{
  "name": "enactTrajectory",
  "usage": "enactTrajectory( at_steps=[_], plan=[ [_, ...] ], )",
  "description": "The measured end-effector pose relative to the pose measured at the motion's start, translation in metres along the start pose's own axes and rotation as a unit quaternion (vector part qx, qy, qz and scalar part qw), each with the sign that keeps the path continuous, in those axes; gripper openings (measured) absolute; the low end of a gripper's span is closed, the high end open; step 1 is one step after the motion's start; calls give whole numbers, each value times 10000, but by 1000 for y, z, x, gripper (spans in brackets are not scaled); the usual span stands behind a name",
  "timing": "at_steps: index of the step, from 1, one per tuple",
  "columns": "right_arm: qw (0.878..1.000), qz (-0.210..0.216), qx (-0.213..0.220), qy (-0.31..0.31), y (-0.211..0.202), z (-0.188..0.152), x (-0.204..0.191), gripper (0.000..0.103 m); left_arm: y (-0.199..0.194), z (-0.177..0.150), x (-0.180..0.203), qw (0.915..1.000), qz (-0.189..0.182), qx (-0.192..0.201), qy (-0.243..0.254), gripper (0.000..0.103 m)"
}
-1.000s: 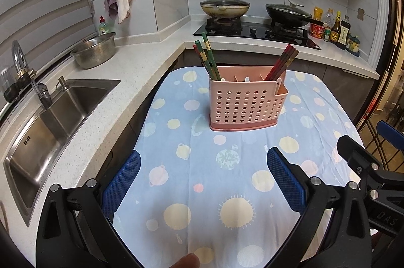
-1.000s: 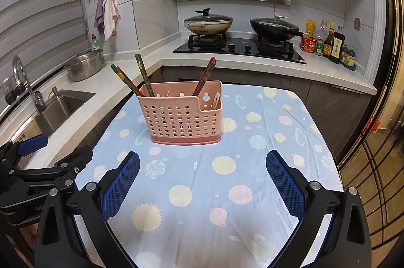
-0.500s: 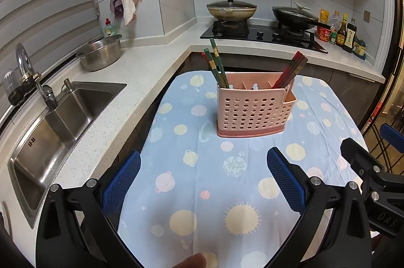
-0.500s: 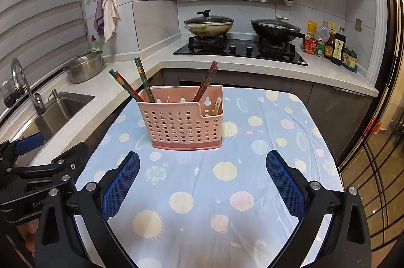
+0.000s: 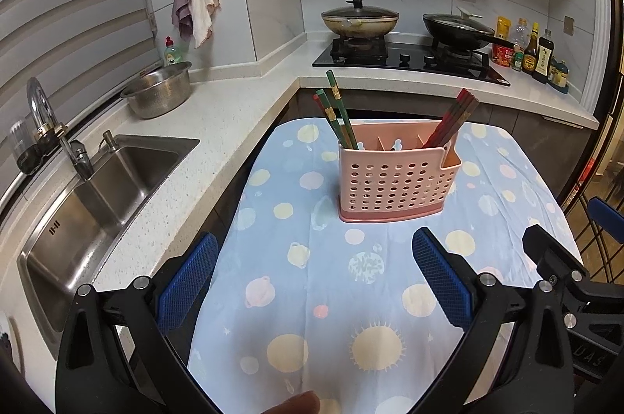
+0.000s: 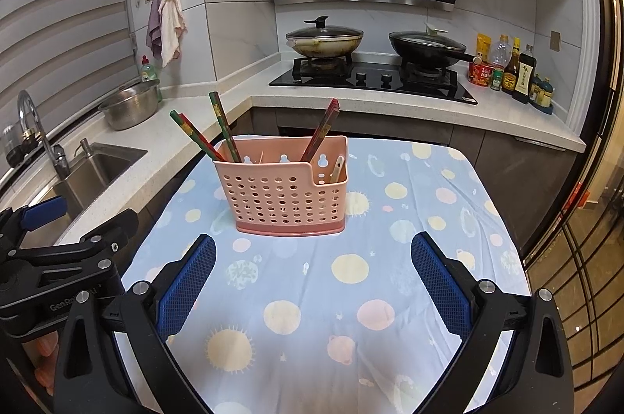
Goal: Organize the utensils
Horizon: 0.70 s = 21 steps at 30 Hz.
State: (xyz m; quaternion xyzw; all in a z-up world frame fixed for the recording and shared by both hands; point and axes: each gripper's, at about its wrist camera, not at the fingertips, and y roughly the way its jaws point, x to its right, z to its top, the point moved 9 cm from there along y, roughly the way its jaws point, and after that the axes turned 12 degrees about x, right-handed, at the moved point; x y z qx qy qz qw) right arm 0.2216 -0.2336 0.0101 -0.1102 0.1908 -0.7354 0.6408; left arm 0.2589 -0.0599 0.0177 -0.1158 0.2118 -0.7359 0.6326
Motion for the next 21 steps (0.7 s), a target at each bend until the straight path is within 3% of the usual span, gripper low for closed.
enactTrajectory(
  at_steps=[21],
  plan=[
    [10000,30,-29,10,9,2,0,97,8,2,-1,10000,65,-40,-17,96]
  ],
)
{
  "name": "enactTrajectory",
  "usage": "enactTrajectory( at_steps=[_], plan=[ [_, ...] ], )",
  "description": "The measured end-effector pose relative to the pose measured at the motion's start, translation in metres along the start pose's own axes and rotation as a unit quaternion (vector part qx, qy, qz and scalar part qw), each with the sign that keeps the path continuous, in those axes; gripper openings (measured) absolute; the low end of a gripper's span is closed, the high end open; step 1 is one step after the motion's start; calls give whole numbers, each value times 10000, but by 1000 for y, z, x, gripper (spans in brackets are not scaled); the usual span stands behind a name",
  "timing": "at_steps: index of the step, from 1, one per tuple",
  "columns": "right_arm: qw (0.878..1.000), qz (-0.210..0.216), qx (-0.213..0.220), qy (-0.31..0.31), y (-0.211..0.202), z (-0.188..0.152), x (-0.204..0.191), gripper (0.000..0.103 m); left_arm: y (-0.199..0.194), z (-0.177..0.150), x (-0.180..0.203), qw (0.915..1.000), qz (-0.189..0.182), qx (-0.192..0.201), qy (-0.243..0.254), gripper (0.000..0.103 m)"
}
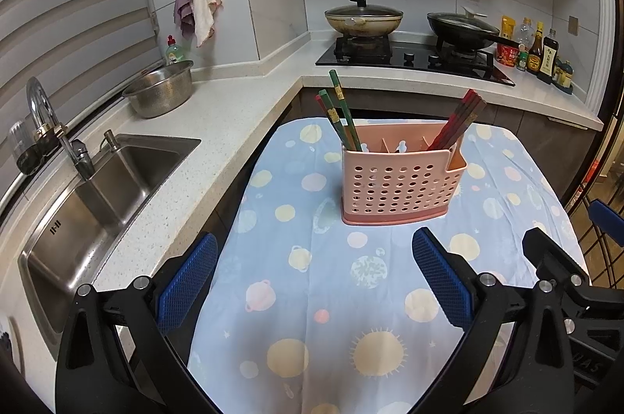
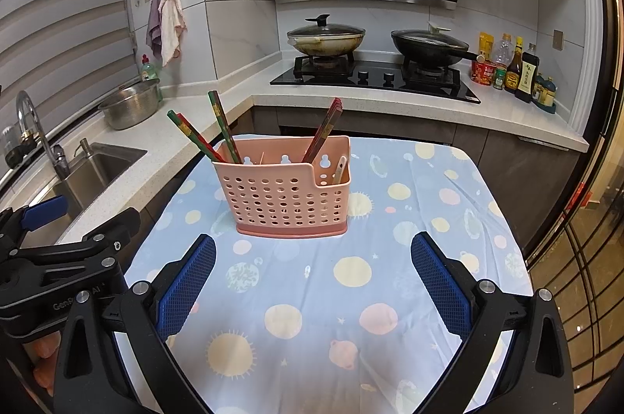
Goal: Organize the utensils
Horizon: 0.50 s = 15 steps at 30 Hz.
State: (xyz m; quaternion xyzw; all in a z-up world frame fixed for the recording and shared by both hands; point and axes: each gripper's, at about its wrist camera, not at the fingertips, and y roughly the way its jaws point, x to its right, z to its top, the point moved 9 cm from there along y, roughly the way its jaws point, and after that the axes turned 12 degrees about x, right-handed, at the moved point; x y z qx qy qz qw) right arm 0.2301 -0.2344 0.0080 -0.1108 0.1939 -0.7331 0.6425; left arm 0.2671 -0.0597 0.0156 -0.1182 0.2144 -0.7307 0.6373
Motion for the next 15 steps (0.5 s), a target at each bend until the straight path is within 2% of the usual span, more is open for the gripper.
enactTrajectory(
  at_steps=[15],
  plan=[
    [10000,7,-9,-6,2,0,-2,97,3,1,-3,10000,30,14,23,96]
  ],
)
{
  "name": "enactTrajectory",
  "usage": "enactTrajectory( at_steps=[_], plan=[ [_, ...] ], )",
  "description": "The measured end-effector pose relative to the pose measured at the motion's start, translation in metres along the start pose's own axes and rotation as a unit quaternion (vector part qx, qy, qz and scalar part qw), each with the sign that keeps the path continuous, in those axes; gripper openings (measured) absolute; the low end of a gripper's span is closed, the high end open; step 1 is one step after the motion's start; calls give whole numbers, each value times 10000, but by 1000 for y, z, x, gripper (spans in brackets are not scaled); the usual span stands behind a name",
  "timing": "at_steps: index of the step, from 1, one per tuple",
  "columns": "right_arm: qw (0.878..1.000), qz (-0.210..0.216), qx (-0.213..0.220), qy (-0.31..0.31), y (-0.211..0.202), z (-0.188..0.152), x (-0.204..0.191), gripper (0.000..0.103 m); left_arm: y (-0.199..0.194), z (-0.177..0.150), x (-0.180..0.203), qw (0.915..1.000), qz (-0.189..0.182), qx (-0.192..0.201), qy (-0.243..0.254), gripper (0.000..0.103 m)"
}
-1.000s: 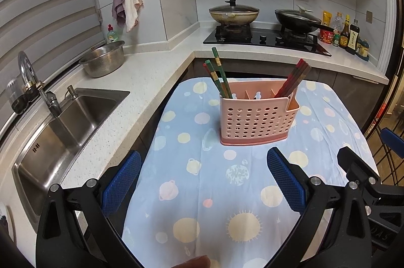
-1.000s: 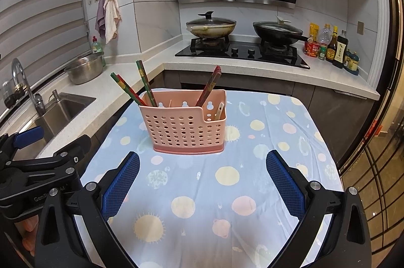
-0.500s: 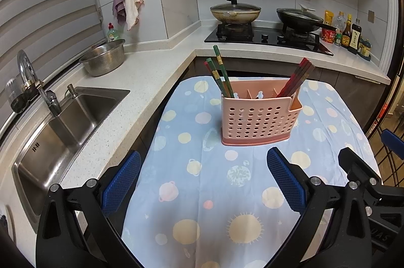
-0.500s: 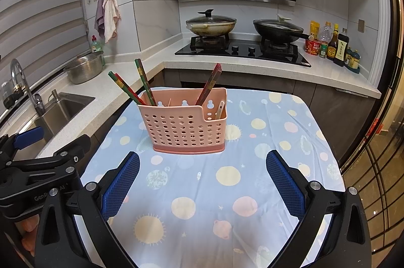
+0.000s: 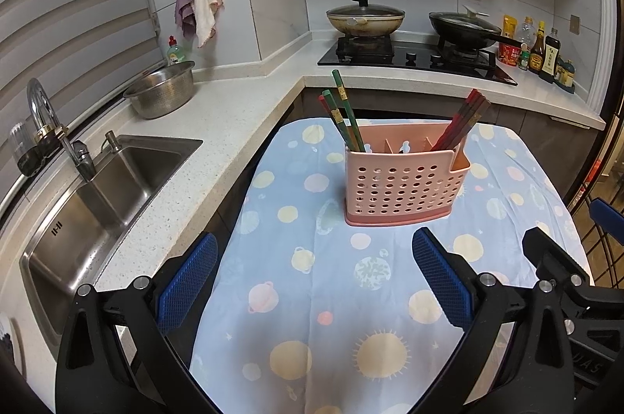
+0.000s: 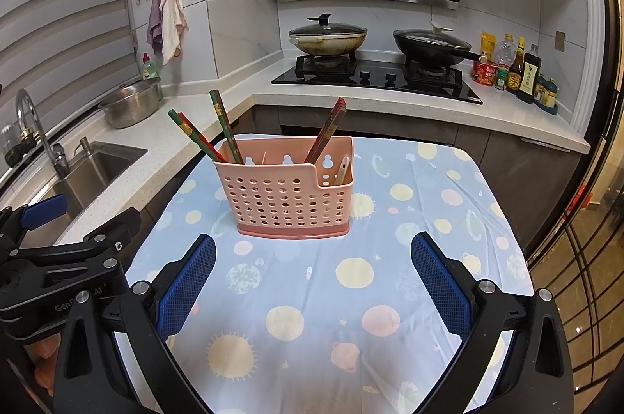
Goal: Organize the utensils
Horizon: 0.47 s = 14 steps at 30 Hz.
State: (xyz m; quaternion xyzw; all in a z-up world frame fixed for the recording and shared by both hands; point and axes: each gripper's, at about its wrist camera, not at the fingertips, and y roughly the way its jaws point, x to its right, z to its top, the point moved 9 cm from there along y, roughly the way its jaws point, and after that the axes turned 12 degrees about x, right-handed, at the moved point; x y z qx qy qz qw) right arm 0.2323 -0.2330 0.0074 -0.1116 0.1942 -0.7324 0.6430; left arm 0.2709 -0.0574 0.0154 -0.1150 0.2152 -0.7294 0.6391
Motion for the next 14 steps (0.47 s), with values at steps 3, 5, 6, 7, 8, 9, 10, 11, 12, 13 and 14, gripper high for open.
enactTrajectory(
  at_steps=[3,5,6,7,8,9,10,11,12,13,14],
  plan=[
    [10000,-3,3,-3,0,0,0,97,0,0,0,10000,1,1,3,96],
    [10000,-7,10,-8,1,0,0,97,1,0,-1,10000,-3,-2,-2,96],
    [10000,-8,12,-14,2,0,-1,97,1,0,-1,10000,-5,-4,-4,96],
    [10000,-9,17,-19,2,0,-1,97,0,0,0,10000,2,-7,-7,96],
    [10000,-25,31,-31,2,1,-1,97,0,0,-1,10000,19,3,-6,96],
    [10000,-35,44,-43,3,1,-1,97,0,0,-1,10000,28,15,-5,96],
    [10000,-45,52,-56,4,1,0,97,0,0,-1,10000,18,28,0,96],
    [10000,-52,56,-58,4,2,0,97,1,-1,-1,10000,-6,23,7,96],
    [10000,-54,53,-53,4,2,1,97,1,-1,-1,10000,-35,14,0,96],
    [10000,-53,54,-45,5,2,1,97,1,-1,-1,10000,-49,12,-12,96],
    [10000,-57,59,-41,5,3,2,97,1,-1,-1,10000,-45,7,-23,96]
  ],
)
